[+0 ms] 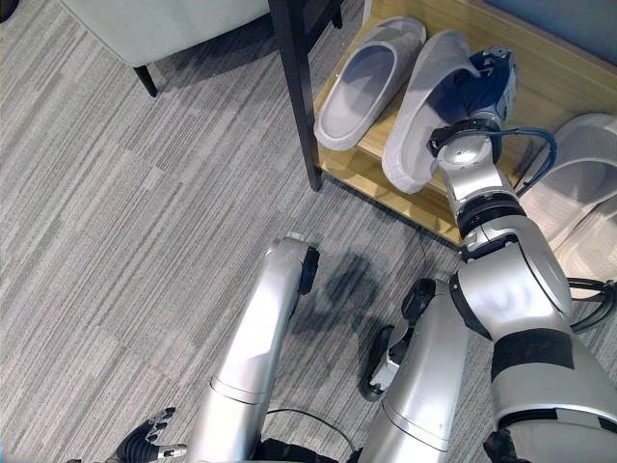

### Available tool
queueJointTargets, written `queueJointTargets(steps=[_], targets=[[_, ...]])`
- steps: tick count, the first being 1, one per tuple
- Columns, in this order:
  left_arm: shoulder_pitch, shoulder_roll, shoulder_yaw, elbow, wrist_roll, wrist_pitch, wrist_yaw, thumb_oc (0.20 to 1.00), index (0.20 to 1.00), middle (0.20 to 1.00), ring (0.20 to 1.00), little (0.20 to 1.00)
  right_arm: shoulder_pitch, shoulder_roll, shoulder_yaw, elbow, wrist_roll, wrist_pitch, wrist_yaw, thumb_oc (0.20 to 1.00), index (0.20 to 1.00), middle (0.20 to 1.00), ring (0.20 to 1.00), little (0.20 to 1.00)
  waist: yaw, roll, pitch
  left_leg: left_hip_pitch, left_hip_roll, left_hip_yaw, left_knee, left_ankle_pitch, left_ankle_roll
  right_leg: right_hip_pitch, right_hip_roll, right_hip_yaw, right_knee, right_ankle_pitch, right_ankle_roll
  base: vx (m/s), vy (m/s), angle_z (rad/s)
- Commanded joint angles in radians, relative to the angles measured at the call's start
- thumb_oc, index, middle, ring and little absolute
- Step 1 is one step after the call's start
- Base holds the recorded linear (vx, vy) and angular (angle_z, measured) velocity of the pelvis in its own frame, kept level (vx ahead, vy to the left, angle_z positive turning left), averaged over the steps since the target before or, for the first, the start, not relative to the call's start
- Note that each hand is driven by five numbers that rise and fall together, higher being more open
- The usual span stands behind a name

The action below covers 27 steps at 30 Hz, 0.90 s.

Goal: Arrange the slippers neatly on the shoe rack.

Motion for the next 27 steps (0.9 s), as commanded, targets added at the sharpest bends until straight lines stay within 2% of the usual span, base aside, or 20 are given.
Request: queueJointTargets(steps=[1, 8, 19, 27], targets=[[0.066, 0.0, -0.068, -0.03, -0.023, 0.002, 0.007, 1.0, 1.0, 1.0, 1.0, 1.0, -0.091, -0.081, 0.026, -0.075, 0.046, -0.069, -0.028, 1.0, 1.0, 1.0, 1.0, 1.0, 0.042, 0.043, 0.008, 0.064, 0.005, -0.033, 0.035, -0.231, 0.042, 0.022, -0.027, 0.068, -0.009, 0.138, -0.091, 0.0, 0.0, 0.0], [0.058, 0.003, -0.082, -0.032, -0.033, 0.005, -0.008, 1.0, 1.0, 1.0, 1.0, 1.0, -0.096, -0.066, 0.031, -0.069, 0.048, -0.064, -0.021, 1.0, 1.0, 1.0, 1.0, 1.0, 0.041, 0.043, 0.008, 0.064, 0.007, -0.031, 0.036, -0.231, 0.04, 0.025, -0.03, 0.069, -0.009, 0.139, -0.089, 0.0, 0.0, 0.0], [0.04, -0.001, -0.148, 0.006, 0.042, 0.024, -0.036, 1.0, 1.0, 1.0, 1.0, 1.0, -0.089, -0.035, 0.027, -0.067, 0.05, -0.065, -0.011, 1.0, 1.0, 1.0, 1.0, 1.0, 0.026, 0.027, 0.008, 0.064, 0.016, -0.019, 0.042, -0.231, 0.039, 0.014, -0.023, 0.081, -0.003, 0.142, -0.089, 0.0, 0.001, 0.0], [0.058, -0.012, -0.125, 0.035, 0.027, 0.023, -0.037, 1.0, 1.0, 1.0, 1.0, 1.0, -0.087, -0.039, 0.086, -0.04, -0.048, -0.018, 0.018, 1.0, 1.0, 1.0, 1.0, 1.0, 0.021, 0.017, 0.008, 0.064, 0.022, -0.016, 0.039, -0.231, 0.032, 0.005, -0.017, 0.087, 0.0, 0.144, -0.091, 0.0, 0.0, 0.0]])
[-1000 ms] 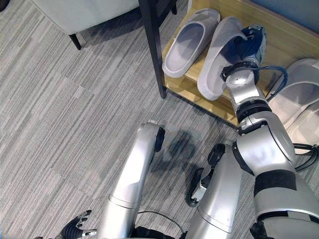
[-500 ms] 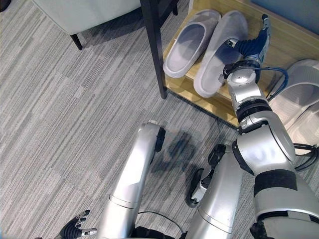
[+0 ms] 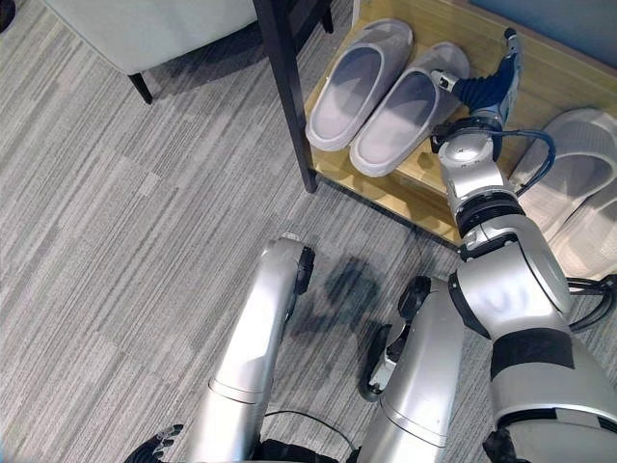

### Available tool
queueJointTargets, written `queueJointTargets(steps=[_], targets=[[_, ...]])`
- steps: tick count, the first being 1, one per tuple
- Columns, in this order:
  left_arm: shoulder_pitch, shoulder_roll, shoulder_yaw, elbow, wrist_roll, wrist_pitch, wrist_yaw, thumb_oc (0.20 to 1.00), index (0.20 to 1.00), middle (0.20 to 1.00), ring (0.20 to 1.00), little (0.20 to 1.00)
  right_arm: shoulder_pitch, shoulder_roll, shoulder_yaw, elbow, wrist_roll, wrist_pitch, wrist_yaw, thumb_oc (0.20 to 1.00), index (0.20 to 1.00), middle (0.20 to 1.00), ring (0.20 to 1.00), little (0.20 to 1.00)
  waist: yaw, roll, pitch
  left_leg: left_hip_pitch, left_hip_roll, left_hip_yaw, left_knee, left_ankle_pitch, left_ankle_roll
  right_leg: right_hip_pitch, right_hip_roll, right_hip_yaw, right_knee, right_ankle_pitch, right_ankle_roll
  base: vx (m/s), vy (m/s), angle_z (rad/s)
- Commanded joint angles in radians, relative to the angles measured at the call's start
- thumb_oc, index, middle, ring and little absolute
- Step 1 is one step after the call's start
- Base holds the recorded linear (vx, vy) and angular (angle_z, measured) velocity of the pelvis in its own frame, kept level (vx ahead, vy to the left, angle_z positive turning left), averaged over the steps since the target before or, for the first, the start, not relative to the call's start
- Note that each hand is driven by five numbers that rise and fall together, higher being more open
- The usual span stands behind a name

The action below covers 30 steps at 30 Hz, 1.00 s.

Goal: Arrange the slippers neatly on the shoe rack.

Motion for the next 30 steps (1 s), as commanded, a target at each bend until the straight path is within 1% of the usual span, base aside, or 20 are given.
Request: queueJointTargets(steps=[1, 4, 5, 6, 7, 9, 10, 11, 14, 16, 17, 18, 19, 21, 22, 23, 26, 27, 29, 30], targets=[[0.065, -0.004, -0.049, -0.002, 0.007, 0.004, -0.01, 1.0, 1.0, 1.0, 1.0, 1.0, -0.086, -0.037, 0.087, -0.07, -0.096, -0.005, 0.004, 1.0, 1.0, 1.0, 1.0, 1.0, 0.04, 0.016, 0.008, 0.054, 0.018, -0.016, 0.024, -0.228, 0.033, 0.002, -0.021, 0.083, -0.015, 0.146, -0.088, 0.0, 0.0, 0.0], [0.069, -0.014, -0.044, 0.013, 0.007, 0.01, -0.008, 1.0, 1.0, 1.0, 1.0, 1.0, -0.077, -0.022, 0.076, -0.091, -0.087, -0.016, 0.002, 1.0, 1.0, 1.0, 1.0, 1.0, 0.034, 0.012, 0.008, 0.054, 0.018, -0.014, 0.024, -0.228, 0.033, 0.002, -0.02, 0.086, -0.014, 0.147, -0.089, 0.0, 0.0, 0.0], [0.071, -0.017, -0.038, 0.02, 0.014, 0.01, -0.005, 1.0, 1.0, 1.0, 1.0, 1.0, -0.064, -0.029, 0.062, -0.127, -0.066, -0.039, 0.001, 1.0, 1.0, 1.0, 1.0, 1.0, 0.03, 0.008, 0.008, 0.054, 0.02, -0.012, 0.025, -0.228, 0.031, 0.001, -0.018, 0.088, -0.012, 0.148, -0.088, 0.0, 0.0, 0.0], [0.071, -0.017, -0.038, 0.02, 0.015, 0.009, -0.005, 1.0, 1.0, 1.0, 1.0, 1.0, -0.061, -0.029, 0.06, -0.13, -0.066, -0.039, 0.001, 1.0, 1.0, 1.0, 1.0, 1.0, 0.03, 0.007, 0.008, 0.054, 0.02, -0.012, 0.025, -0.228, 0.031, 0.001, -0.018, 0.089, -0.011, 0.148, -0.088, 0.0, 0.0, 0.0], [0.073, -0.018, -0.036, 0.02, 0.016, 0.009, -0.004, 1.0, 1.0, 1.0, 1.0, 1.0, -0.056, -0.035, 0.058, -0.155, -0.064, -0.048, 0.0, 1.0, 1.0, 1.0, 1.0, 1.0, 0.029, 0.006, 0.008, 0.054, 0.021, -0.011, 0.025, -0.228, 0.03, 0.0, -0.017, 0.09, -0.011, 0.148, -0.088, 0.0, 0.0, 0.0], [0.083, -0.021, -0.025, 0.015, 0.02, 0.008, -0.006, 1.0, 1.0, 1.0, 1.0, 1.0, -0.024, -0.062, 0.043, -0.278, -0.066, -0.078, -0.011, 1.0, 1.0, 1.0, 1.0, 1.0, 0.024, -0.002, 0.008, 0.054, 0.022, -0.009, 0.025, -0.228, 0.029, -0.002, -0.017, 0.093, -0.012, 0.145, -0.089, 0.0, -0.011, -0.03], [0.083, -0.02, -0.025, 0.015, 0.02, 0.008, -0.006, 1.0, 1.0, 1.0, 1.0, 1.0, -0.021, -0.063, 0.042, -0.28, -0.066, -0.077, -0.012, 1.0, 1.0, 1.0, 1.0, 1.0, 0.025, -0.002, 0.008, 0.054, 0.022, -0.009, 0.026, -0.228, 0.029, -0.002, -0.017, 0.094, -0.011, 0.145, -0.089, -0.01, -0.021, -0.06], [0.099, -0.019, -0.016, -0.002, 0.025, 0.004, -0.013, 1.0, 1.0, 1.0, 1.0, 1.0, 0.02, -0.098, 0.004, -0.37, -0.039, -0.117, -0.017, 1.0, 1.0, 1.0, 1.0, 1.0, 0.019, -0.006, 0.008, 0.054, 0.021, -0.007, 0.026, -0.228, 0.028, -0.004, -0.017, 0.095, -0.01, 0.145, -0.091, -0.01, -0.03, -0.07], [0.108, -0.014, -0.01, -0.02, 0.042, 0.0, -0.019, 1.0, 1.0, 1.0, 1.0, 1.0, 0.084, -0.141, -0.051, -0.493, -0.008, -0.165, -0.017, 1.0, 1.0, 1.0, 1.0, 1.0, 0.01, -0.011, 0.008, 0.054, 0.022, -0.008, 0.021, -0.228, 0.026, -0.005, -0.015, 0.099, -0.011, 0.145, -0.09, -0.01, -0.042, -0.02], [0.126, -0.011, 0.005, -0.037, 0.047, -0.001, -0.025, 1.0, 1.0, 1.0, 1.0, 1.0, 0.153, -0.174, -0.099, -0.58, -0.007, -0.184, -0.021, 1.0, 1.0, 1.0, 1.0, 1.0, 0.004, -0.015, 0.008, 0.054, 0.02, -0.006, 0.017, -0.228, 0.025, -0.007, -0.011, 0.103, -0.009, 0.147, -0.09, 0.0, -0.021, 0.0], [0.127, -0.009, 0.005, -0.038, 0.047, -0.001, -0.025, 1.0, 1.0, 1.0, 1.0, 1.0, 0.157, -0.174, -0.103, -0.583, -0.008, -0.183, -0.022, 1.0, 1.0, 1.0, 1.0, 1.0, 0.005, -0.016, 0.008, 0.054, 0.02, -0.005, 0.017, -0.228, 0.025, -0.007, -0.011, 0.103, -0.008, 0.147, -0.09, -0.01, -0.045, 0.0], [0.132, -0.011, 0.019, -0.042, 0.049, -0.003, -0.028, 1.0, 1.0, 1.0, 1.0, 1.0, 0.196, -0.192, -0.122, -0.624, -0.013, -0.191, -0.014, 1.0, 1.0, 1.0, 1.0, 1.0, -0.001, -0.019, 0.008, 0.054, 0.02, -0.006, 0.014, -0.224, 0.024, -0.007, -0.009, 0.104, -0.009, 0.148, -0.091, -0.01, -0.081, -0.01], [0.141, -0.018, 0.037, -0.051, 0.05, -0.008, -0.032, 1.0, 1.0, 1.0, 1.0, 1.0, 0.268, -0.218, -0.169, -0.706, -0.029, -0.204, -0.011, 1.0, 1.0, 1.0, 1.0, 1.0, -0.014, -0.025, 0.008, 0.054, 0.022, -0.006, 0.008, -0.219, 0.023, -0.008, -0.007, 0.104, -0.008, 0.147, -0.091, -0.02, -0.082, 0.0], [0.144, -0.022, 0.047, -0.054, 0.054, -0.007, -0.035, 1.0, 1.0, 1.0, 1.0, 1.0, 0.322, -0.228, -0.201, -0.745, -0.028, -0.208, -0.004, 1.0, 1.0, 1.0, 1.0, 1.0, -0.022, -0.03, 0.008, 0.054, 0.02, -0.007, 0.002, -0.214, 0.023, -0.007, -0.004, 0.107, -0.01, 0.148, -0.091, -0.02, -0.1, 0.02], [0.141, -0.027, 0.062, -0.058, 0.057, -0.004, -0.043, 1.0, 1.0, 1.0, 1.0, 1.0, 0.433, -0.219, -0.278, -0.835, 0.017, -0.229, 0.026, 1.0, 1.0, 1.0, 1.0, 1.0, -0.033, -0.04, 0.008, 0.054, 0.016, 0.0, -0.017, -0.194, 0.021, -0.004, -0.007, 0.106, -0.02, 0.151, -0.09, -0.03, -0.225, 0.05], [0.126, -0.035, 0.077, -0.048, 0.067, -0.003, -0.041, 1.0, 1.0, 1.0, 1.0, 1.0, 0.512, -0.182, -0.339, -0.906, 0.119, -0.265, 0.078, 1.0, 1.0, 1.0, 1.0, 1.0, -0.045, -0.05, 0.008, 0.054, 0.012, 0.0, -0.051, -0.167, 0.017, 0.002, -0.006, 0.105, -0.043, 0.158, -0.091, -0.04, -0.235, 0.07], [0.104, -0.012, 0.138, -0.078, 0.086, -0.026, 0.009, 1.0, 1.0, 1.0, 1.0, 1.0, 0.63, -0.184, -0.361, -1.051, 0.142, -0.276, 0.142, 1.0, 1.0, 1.0, 1.0, 1.0, -0.06, -0.073, 0.008, 0.054, 0.004, 0.012, -0.169, -0.1, 0.001, 0.006, -0.011, 0.089, -0.127, 0.166, -0.102, -0.11, -0.169, 0.11], [0.098, -0.007, 0.153, -0.093, 0.074, -0.027, 0.007, 1.0, 1.0, 1.0, 1.0, 1.0, 0.661, -0.184, -0.368, -1.106, 0.151, -0.279, 0.161, 1.0, 1.0, 1.0, 1.0, 1.0, -0.068, -0.083, 0.008, 0.054, 0.0, 0.014, -0.236, -0.063, -0.002, 0.004, -0.017, 0.079, -0.18, 0.173, -0.111, -0.16, -0.118, 0.19], [0.085, 0.005, 0.167, -0.124, 0.053, -0.023, -0.004, 1.0, 1.0, 1.0, 1.0, 1.0, 0.701, -0.164, -0.363, -1.162, 0.176, -0.281, 0.195, 1.0, 1.0, 1.0, 1.0, 1.0, -0.075, -0.088, 0.008, 0.054, -0.005, 0.013, -0.345, -0.006, 0.001, 0.0, -0.014, 0.066, -0.256, 0.186, -0.116, -0.15, -0.064, 0.23], [0.084, 0.007, 0.169, -0.126, 0.053, -0.021, -0.005, 1.0, 1.0, 1.0, 1.0, 1.0, 0.702, -0.164, -0.366, -1.166, 0.177, -0.28, 0.196, 1.0, 1.0, 1.0, 1.0, 1.0, -0.077, -0.089, 0.008, 0.054, -0.007, 0.012, -0.353, 0.001, 0.001, 0.0, -0.017, 0.064, -0.263, 0.191, -0.118, -0.13, -0.045, 0.24]])
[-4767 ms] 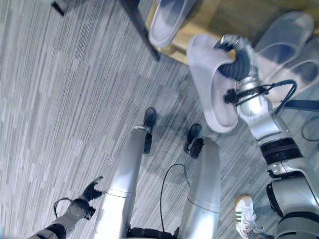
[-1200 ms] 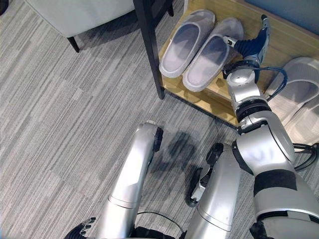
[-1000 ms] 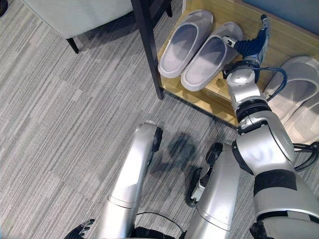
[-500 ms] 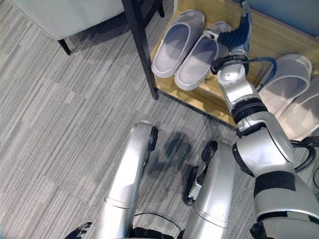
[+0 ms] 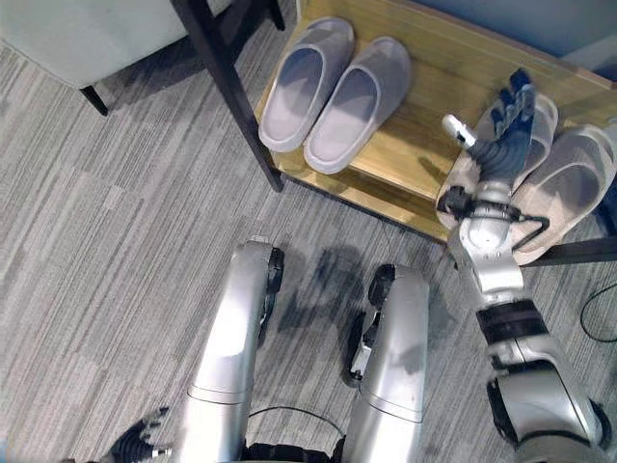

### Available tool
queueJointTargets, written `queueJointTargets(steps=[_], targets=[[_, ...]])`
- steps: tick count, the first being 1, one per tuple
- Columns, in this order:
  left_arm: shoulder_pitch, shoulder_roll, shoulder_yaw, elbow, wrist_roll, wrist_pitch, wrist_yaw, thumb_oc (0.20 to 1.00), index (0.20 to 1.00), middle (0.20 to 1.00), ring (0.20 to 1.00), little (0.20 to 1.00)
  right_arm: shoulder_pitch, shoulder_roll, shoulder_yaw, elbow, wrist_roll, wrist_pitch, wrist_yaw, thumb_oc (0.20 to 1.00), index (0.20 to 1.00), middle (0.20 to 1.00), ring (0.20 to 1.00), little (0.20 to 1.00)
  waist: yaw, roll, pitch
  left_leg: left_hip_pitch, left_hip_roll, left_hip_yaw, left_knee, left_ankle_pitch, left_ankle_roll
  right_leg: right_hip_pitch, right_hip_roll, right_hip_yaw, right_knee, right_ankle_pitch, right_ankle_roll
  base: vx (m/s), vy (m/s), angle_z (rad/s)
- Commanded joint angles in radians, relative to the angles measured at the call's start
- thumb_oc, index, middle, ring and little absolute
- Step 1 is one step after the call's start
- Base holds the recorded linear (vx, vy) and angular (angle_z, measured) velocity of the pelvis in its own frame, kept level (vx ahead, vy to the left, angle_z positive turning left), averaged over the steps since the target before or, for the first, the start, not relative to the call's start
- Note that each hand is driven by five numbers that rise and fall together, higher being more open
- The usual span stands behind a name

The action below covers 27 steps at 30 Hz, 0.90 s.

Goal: Arrange the slippers neatly on the shoe rack.

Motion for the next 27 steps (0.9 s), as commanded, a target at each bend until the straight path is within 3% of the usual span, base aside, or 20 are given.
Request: queueJointTargets(steps=[1, 4, 5, 8, 9, 11, 13, 14, 16, 17, 18, 19, 21, 24, 26, 27], targets=[[0.073, 0.028, -0.088, -0.077, -0.015, -0.009, 0.002, 1.0, 1.0, 1.0, 1.0, 1.0, -0.079, -0.046, 0.025, -0.16, 0.029, -0.088, 0.077, 1.0, 1.0, 1.0, 1.0, 1.0, 0.051, 0.017, 0.001, -0.019, -0.006, -0.029, -0.166, -0.023, 0.024, 0.001, 0.004, 0.051, -0.167, 0.178, -0.048, -0.16, -0.01, 0.19], [0.009, 0.017, -0.071, -0.071, 0.014, -0.004, -0.009, 1.0, 1.0, 1.0, 1.0, 1.0, -0.02, -0.035, 0.043, -0.255, -0.052, -0.063, 0.123, 1.0, 1.0, 1.0, 1.0, 1.0, 0.036, 0.014, 0.001, -0.019, -0.007, -0.052, -0.338, 0.081, 0.034, 0.009, -0.015, 0.012, -0.323, 0.213, -0.035, -0.21, 0.014, 0.18], [-0.029, -0.014, -0.055, -0.044, 0.026, -0.008, -0.007, 1.0, 1.0, 1.0, 1.0, 1.0, 0.007, -0.024, 0.038, -0.282, -0.119, -0.045, 0.135, 1.0, 1.0, 1.0, 1.0, 1.0, 0.03, 0.014, 0.001, -0.019, -0.009, -0.065, -0.424, 0.139, 0.035, 0.016, -0.026, -0.018, -0.394, 0.23, -0.024, -0.19, 0.054, 0.21], [-0.114, -0.069, -0.041, 0.004, 0.049, -0.016, -0.001, 1.0, 1.0, 1.0, 1.0, 1.0, 0.05, 0.042, 0.045, -0.247, -0.209, -0.007, 0.14, 1.0, 1.0, 1.0, 1.0, 1.0, 0.021, 0.024, 0.001, -0.018, 0.0, -0.077, -0.556, 0.24, 0.036, 0.039, -0.044, -0.076, -0.541, 0.274, -0.004, -0.19, 0.088, 0.22], [-0.117, -0.07, -0.041, 0.006, 0.049, -0.017, -0.001, 1.0, 1.0, 1.0, 1.0, 1.0, 0.048, 0.043, 0.045, -0.246, -0.21, -0.007, 0.139, 1.0, 1.0, 1.0, 1.0, 1.0, 0.02, 0.027, 0.001, -0.018, 0.0, -0.081, -0.56, 0.245, 0.036, 0.042, -0.044, -0.081, -0.548, 0.278, -0.005, -0.2, 0.081, 0.1], [-0.144, -0.105, -0.033, 0.035, 0.054, -0.017, 0.002, 1.0, 1.0, 1.0, 1.0, 1.0, 0.112, 0.093, 0.039, -0.173, -0.212, 0.02, 0.151, 1.0, 1.0, 1.0, 1.0, 1.0, 0.015, 0.021, 0.001, 0.065, 0.011, -0.079, -0.665, 0.292, 0.035, 0.119, -0.043, -0.105, -0.663, 0.312, 0.001, -0.18, 0.069, 0.13], [-0.172, -0.147, -0.01, 0.089, 0.082, -0.017, 0.016, 1.0, 1.0, 1.0, 1.0, 1.0, 0.239, 0.16, 0.03, -0.047, -0.237, 0.039, 0.173, 1.0, 1.0, 1.0, 1.0, 1.0, 0.009, 0.0, 0.001, 0.242, 0.027, -0.08, -0.865, 0.362, 0.023, 0.29, -0.039, -0.143, -0.862, 0.366, 0.014, -0.19, 0.012, 0.12], [-0.172, -0.147, -0.01, 0.089, 0.082, -0.017, 0.016, 1.0, 1.0, 1.0, 1.0, 1.0, 0.24, 0.16, 0.031, -0.047, -0.237, 0.039, 0.173, 1.0, 1.0, 1.0, 1.0, 1.0, 0.009, 0.001, 0.001, 0.243, 0.028, -0.081, -0.867, 0.363, 0.023, 0.293, -0.039, -0.144, -0.865, 0.367, 0.014, -0.08, -0.015, 0.24], [-0.207, -0.169, 0.016, 0.12, 0.142, -0.024, 0.05, 1.0, 1.0, 1.0, 1.0, 1.0, 0.353, 0.206, 0.023, 0.092, -0.316, 0.068, 0.179, 1.0, 1.0, 1.0, 1.0, 1.0, 0.007, -0.016, -0.002, 0.423, 0.055, -0.094, -1.063, 0.433, 0.02, 0.458, -0.039, -0.188, -1.047, 0.424, 0.034, -0.06, -0.013, 0.03], [-0.205, -0.169, 0.015, 0.121, 0.143, -0.024, 0.051, 1.0, 1.0, 1.0, 1.0, 1.0, 0.355, 0.207, 0.023, 0.093, -0.317, 0.067, 0.179, 1.0, 1.0, 1.0, 1.0, 1.0, 0.007, -0.013, 0.001, 0.436, 0.056, -0.097, -1.075, 0.438, 0.02, 0.473, -0.037, -0.193, -1.06, 0.429, 0.034, -0.01, -0.013, -0.09], [-0.203, -0.172, 0.016, 0.105, 0.181, -0.036, 0.066, 1.0, 1.0, 1.0, 1.0, 1.0, 0.425, 0.229, 0.016, 0.209, -0.369, 0.08, 0.174, 1.0, 1.0, 1.0, 1.0, 1.0, 0.008, -0.014, -0.032, 0.55, 0.073, -0.102, -1.202, 0.481, 0.013, 0.582, -0.021, -0.226, -1.187, 0.474, 0.052, 0.08, -0.028, 0.04], [-0.2, -0.17, 0.02, 0.099, 0.205, -0.038, 0.071, 1.0, 1.0, 1.0, 1.0, 1.0, 0.456, 0.237, 0.018, 0.261, -0.396, 0.085, 0.174, 1.0, 1.0, 1.0, 1.0, 1.0, 0.008, -0.018, -0.059, 0.61, 0.075, -0.1, -1.272, 0.496, 0.007, 0.631, -0.007, -0.243, -1.235, 0.487, 0.065, 0.13, -0.036, 0.11], [-0.196, -0.169, 0.017, 0.097, 0.222, -0.035, 0.069, 1.0, 1.0, 1.0, 1.0, 1.0, 0.478, 0.248, 0.017, 0.316, -0.414, 0.094, 0.176, 1.0, 1.0, 1.0, 1.0, 1.0, 0.012, -0.014, -0.067, 0.673, 0.078, -0.103, -1.33, 0.514, 0.006, 0.692, -0.002, -0.26, -1.295, 0.507, 0.071, 0.14, -0.044, 0.0], [-0.197, -0.187, -0.018, 0.075, 0.305, -0.031, 0.076, 1.0, 1.0, 1.0, 1.0, 1.0, 0.52, 0.294, 0.023, 0.562, -0.444, 0.11, 0.173, 1.0, 1.0, 1.0, 1.0, 1.0, 0.009, -0.022, -0.148, 0.914, 0.09, -0.103, -1.546, 0.561, 0.001, 0.919, 0.022, -0.279, -1.499, 0.565, 0.096, 0.25, -0.077, -0.12], [-0.196, -0.194, -0.026, 0.072, 0.305, -0.029, 0.062, 1.0, 1.0, 1.0, 1.0, 1.0, 0.517, 0.302, 0.016, 0.627, -0.44, 0.115, 0.17, 1.0, 1.0, 1.0, 1.0, 1.0, 0.013, -0.014, -0.153, 0.978, 0.091, -0.104, -1.596, 0.574, 0.002, 0.971, 0.028, -0.283, -1.543, 0.578, 0.1, 0.1, -0.007, -0.03], [-0.198, -0.201, -0.038, 0.057, 0.311, -0.028, 0.056, 1.0, 1.0, 1.0, 1.0, 1.0, 0.509, 0.319, -0.002, 0.706, -0.425, 0.122, 0.164, 1.0, 1.0, 1.0, 1.0, 1.0, 0.01, -0.008, -0.165, 1.019, 0.093, -0.102, -1.646, 0.613, 0.004, 1.013, 0.034, -0.296, -1.591, 0.618, 0.1, 0.09, -0.027, -0.08]])
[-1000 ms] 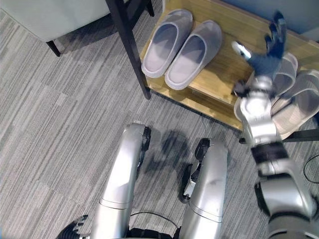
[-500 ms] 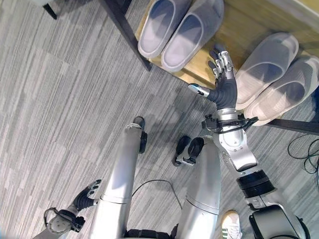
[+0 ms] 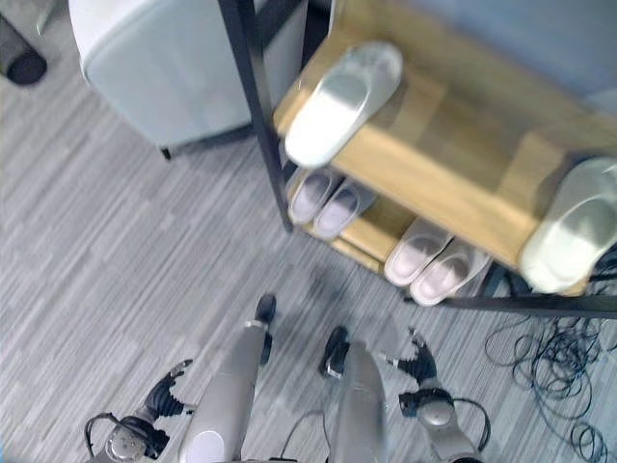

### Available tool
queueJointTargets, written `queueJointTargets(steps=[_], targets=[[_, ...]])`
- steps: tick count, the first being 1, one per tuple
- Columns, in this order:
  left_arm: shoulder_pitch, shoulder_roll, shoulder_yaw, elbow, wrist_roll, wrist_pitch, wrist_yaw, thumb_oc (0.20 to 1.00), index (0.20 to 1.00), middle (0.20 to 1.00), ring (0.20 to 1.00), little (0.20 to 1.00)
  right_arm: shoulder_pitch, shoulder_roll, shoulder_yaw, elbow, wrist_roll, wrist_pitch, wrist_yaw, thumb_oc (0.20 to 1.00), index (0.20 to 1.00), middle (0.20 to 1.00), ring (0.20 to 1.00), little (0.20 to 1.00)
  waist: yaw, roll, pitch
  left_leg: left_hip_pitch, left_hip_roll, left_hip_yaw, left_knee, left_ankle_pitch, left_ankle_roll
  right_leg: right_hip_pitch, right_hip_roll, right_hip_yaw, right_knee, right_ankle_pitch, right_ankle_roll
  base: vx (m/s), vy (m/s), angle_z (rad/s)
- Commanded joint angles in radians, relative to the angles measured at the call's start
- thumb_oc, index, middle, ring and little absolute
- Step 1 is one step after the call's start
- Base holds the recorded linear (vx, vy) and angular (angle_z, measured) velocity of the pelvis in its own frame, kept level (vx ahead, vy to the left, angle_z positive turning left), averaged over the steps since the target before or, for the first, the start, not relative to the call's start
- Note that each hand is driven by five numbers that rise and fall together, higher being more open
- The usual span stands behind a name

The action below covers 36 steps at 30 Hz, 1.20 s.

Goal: Arrange the slippers neatly on the shoe rack.

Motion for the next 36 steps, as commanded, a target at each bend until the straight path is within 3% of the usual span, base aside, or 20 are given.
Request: queueJointTargets(steps=[1, 3, 5, 9, 11, 15, 20, 25, 32, 36], targets=[[-0.022, -0.049, -0.06, -0.073, 0.043, -0.04, -0.044, 1.0, 1.0, 1.0, 1.0, 1.0, -0.064, -0.049, -0.061, 0.103, 0.023, 0.012, -0.028, 1.0, 1.0, 1.0, 1.0, 1.0, -0.003, 0.055, 0.033, 0.085, 0.048, -0.038, -0.168, 0.042, -0.018, 0.121, 0.036, -0.022, -0.23, 0.11, 0.038, 0.14, -0.04, -0.13], [-0.025, -0.056, -0.069, -0.082, 0.046, -0.038, -0.045, 1.0, 1.0, 1.0, 1.0, 1.0, -0.069, -0.045, -0.074, 0.139, 0.028, 0.021, -0.034, 1.0, 1.0, 1.0, 1.0, 1.0, -0.006, 0.061, 0.027, 0.135, 0.052, -0.035, -0.203, 0.052, -0.021, 0.168, 0.042, -0.025, -0.268, 0.123, 0.042, 0.13, -0.042, -0.15], [-0.038, -0.084, -0.069, -0.089, 0.036, -0.026, -0.072, 1.0, 1.0, 1.0, 1.0, 1.0, -0.049, -0.049, -0.113, 0.206, 0.039, 0.039, -0.013, 1.0, 1.0, 1.0, 1.0, 1.0, -0.018, 0.073, -0.03, 0.234, 0.067, -0.031, -0.282, 0.069, -0.025, 0.267, 0.055, -0.024, -0.356, 0.154, 0.058, 0.17, -0.074, -0.23], [-0.04, -0.094, -0.075, -0.115, 0.052, -0.016, -0.095, 1.0, 1.0, 1.0, 1.0, 1.0, -0.019, -0.052, -0.14, 0.236, 0.032, 0.052, 0.003, 1.0, 1.0, 1.0, 1.0, 1.0, -0.032, 0.082, -0.076, 0.327, 0.075, -0.019, -0.334, 0.062, -0.021, 0.341, 0.066, -0.015, -0.4, 0.164, 0.066, 0.15, -0.052, -0.12], [-0.028, -0.073, -0.094, -0.162, 0.103, -0.01, -0.142, 1.0, 1.0, 1.0, 1.0, 1.0, -0.001, -0.06, -0.171, 0.251, 0.018, 0.067, 0.022, 1.0, 1.0, 1.0, 1.0, 1.0, -0.048, 0.091, -0.133, 0.407, 0.078, 0.0, -0.382, 0.057, -0.023, 0.408, 0.076, -0.001, -0.458, 0.172, 0.078, 0.23, -0.028, -0.2], [0.006, -0.022, -0.1, -0.288, 0.099, -0.008, -0.219, 1.0, 1.0, 1.0, 1.0, 1.0, 0.03, -0.058, -0.185, 0.246, 0.0, 0.077, 0.039, 1.0, 1.0, 1.0, 1.0, 1.0, -0.06, 0.099, -0.184, 0.5, 0.085, 0.022, -0.445, 0.062, -0.022, 0.496, 0.093, 0.015, -0.543, 0.199, 0.087, 0.17, -0.03, -0.21], [-0.005, 0.002, -0.123, -0.399, 0.091, -0.013, -0.254, 1.0, 1.0, 1.0, 1.0, 1.0, 0.043, -0.042, -0.18, 0.245, 0.001, 0.081, 0.051, 1.0, 1.0, 1.0, 1.0, 1.0, -0.069, 0.104, -0.208, 0.537, 0.086, 0.031, -0.456, 0.05, -0.022, 0.549, 0.099, 0.029, -0.598, 0.218, 0.088, 0.07, -0.029, -0.15], [-0.135, 0.003, -0.193, -0.529, 0.142, -0.034, -0.266, 1.0, 1.0, 1.0, 1.0, 1.0, 0.053, -0.026, -0.148, 0.231, -0.008, 0.08, 0.06, 1.0, 1.0, 1.0, 1.0, 1.0, -0.103, 0.111, -0.224, 0.552, 0.082, 0.053, -0.456, 0.04, -0.023, 0.572, 0.1, 0.053, -0.641, 0.242, 0.092, 0.04, -0.028, -0.17], [-0.3, 0.033, -0.15, -0.788, 0.066, -0.052, -0.235, 1.0, 1.0, 1.0, 1.0, 1.0, 0.082, -0.023, -0.161, 0.223, 0.002, 0.081, 0.067, 1.0, 1.0, 1.0, 1.0, 1.0, -0.124, 0.121, -0.231, 0.571, 0.074, 0.071, -0.456, 0.029, -0.02, 0.591, 0.094, 0.075, -0.665, 0.257, 0.097, 0.04, -0.015, -0.17], [-0.49, 0.044, -0.181, -0.762, 0.266, -0.063, -0.182, 1.0, 1.0, 1.0, 1.0, 1.0, 0.086, -0.022, -0.147, 0.216, -0.004, 0.079, 0.079, 1.0, 1.0, 1.0, 1.0, 1.0, -0.147, 0.132, -0.229, 0.569, 0.066, 0.081, -0.456, 0.021, -0.022, 0.589, 0.088, 0.082, -0.676, 0.262, 0.102, 0.03, 0.005, -0.03]])
